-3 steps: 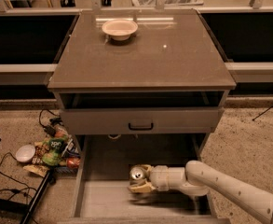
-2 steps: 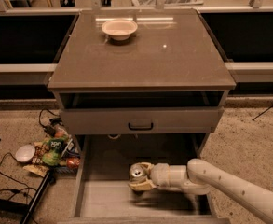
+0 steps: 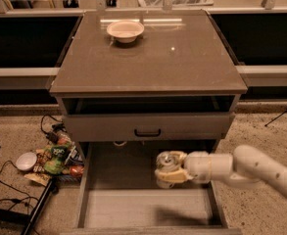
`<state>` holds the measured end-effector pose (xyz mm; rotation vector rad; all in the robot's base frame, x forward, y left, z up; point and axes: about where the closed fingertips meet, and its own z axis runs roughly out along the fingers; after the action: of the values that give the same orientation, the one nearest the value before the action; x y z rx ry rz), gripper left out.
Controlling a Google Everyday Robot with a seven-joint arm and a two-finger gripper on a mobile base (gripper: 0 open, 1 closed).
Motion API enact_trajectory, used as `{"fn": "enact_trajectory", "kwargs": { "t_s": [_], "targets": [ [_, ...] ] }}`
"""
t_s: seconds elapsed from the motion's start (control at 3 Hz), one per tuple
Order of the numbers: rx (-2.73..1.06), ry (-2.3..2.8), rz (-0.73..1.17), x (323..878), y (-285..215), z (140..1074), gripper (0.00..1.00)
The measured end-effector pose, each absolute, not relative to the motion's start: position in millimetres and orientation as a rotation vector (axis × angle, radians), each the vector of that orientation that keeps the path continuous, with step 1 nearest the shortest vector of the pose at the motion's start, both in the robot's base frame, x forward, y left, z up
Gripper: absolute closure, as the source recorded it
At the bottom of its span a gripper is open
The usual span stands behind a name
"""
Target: Pick 7up can from middle drawer and place on counter
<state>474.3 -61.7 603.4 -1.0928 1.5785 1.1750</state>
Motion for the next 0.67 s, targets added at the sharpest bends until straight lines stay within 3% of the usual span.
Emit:
{"fn": "enact_trajectory", "kwargs": {
  "t_s": [0.33, 0.67],
  "targets": [
    [-1.145, 1.545, 1.116, 505.9, -103.1, 766.3, 1.00],
    [-1.166, 1.513, 1.058, 536.6, -115.1, 871.1, 1.00]
  ]
}}
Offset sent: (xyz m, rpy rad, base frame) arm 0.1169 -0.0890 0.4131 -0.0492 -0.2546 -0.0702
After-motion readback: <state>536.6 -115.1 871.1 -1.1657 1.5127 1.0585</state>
